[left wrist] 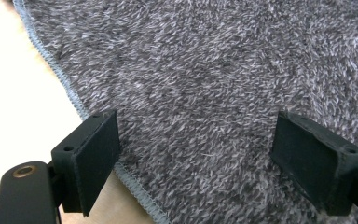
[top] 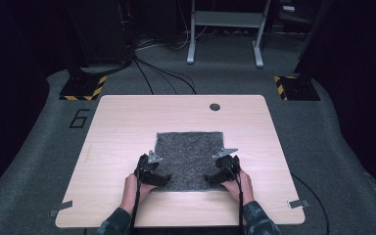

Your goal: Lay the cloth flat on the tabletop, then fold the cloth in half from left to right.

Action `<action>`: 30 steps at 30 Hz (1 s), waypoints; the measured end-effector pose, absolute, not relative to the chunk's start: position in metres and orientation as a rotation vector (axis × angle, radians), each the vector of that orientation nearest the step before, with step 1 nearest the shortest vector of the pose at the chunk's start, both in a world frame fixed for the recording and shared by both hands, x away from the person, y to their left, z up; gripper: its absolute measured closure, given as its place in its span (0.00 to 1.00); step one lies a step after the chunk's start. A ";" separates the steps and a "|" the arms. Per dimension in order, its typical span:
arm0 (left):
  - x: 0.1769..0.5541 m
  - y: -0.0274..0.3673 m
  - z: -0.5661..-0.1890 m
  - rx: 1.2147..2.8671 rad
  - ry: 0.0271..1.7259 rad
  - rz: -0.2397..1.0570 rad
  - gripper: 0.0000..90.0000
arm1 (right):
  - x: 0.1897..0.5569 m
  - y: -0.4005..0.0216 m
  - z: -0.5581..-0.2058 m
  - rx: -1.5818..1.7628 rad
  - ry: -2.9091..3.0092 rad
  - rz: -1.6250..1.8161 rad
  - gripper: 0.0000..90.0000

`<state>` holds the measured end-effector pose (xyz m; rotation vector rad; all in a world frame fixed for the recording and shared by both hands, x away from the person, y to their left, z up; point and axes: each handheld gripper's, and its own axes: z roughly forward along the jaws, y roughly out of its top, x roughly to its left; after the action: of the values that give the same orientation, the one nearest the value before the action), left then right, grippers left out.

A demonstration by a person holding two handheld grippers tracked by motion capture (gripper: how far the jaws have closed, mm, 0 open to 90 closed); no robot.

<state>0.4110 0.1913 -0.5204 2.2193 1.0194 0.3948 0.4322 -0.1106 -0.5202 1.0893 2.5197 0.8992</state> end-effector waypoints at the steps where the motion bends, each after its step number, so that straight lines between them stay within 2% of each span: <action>1: 0.410 0.192 -0.520 2.217 1.017 0.391 0.17 | 0.430 -0.110 -0.521 1.090 2.510 0.889 0.00; 8: 0.396 0.190 -0.521 2.198 1.001 0.380 0.17 | 0.418 -0.113 -0.521 1.090 2.508 0.883 0.00; 10: 0.394 0.194 -0.520 2.170 1.012 0.322 0.16 | 0.411 -0.116 -0.521 1.097 2.502 0.916 0.00; 16: 0.398 0.208 -0.511 2.075 1.067 0.261 0.12 | 0.406 -0.124 -0.510 1.124 2.446 1.008 0.00; 21: 0.406 0.218 -0.500 2.067 1.084 0.297 0.12 | 0.400 -0.118 -0.500 1.087 2.444 1.033 0.00; 23: 0.417 0.225 -0.496 2.026 1.104 0.254 0.12 | 0.398 -0.110 -0.497 1.058 2.465 1.036 0.00; 30: 0.442 0.230 -0.492 2.002 1.159 0.242 0.11 | 0.395 -0.089 -0.491 1.014 2.483 1.081 0.00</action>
<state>0.4421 0.2303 -0.4923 2.0023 1.1592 0.2419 0.3951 -0.0886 -0.4913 1.0140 2.4832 1.0811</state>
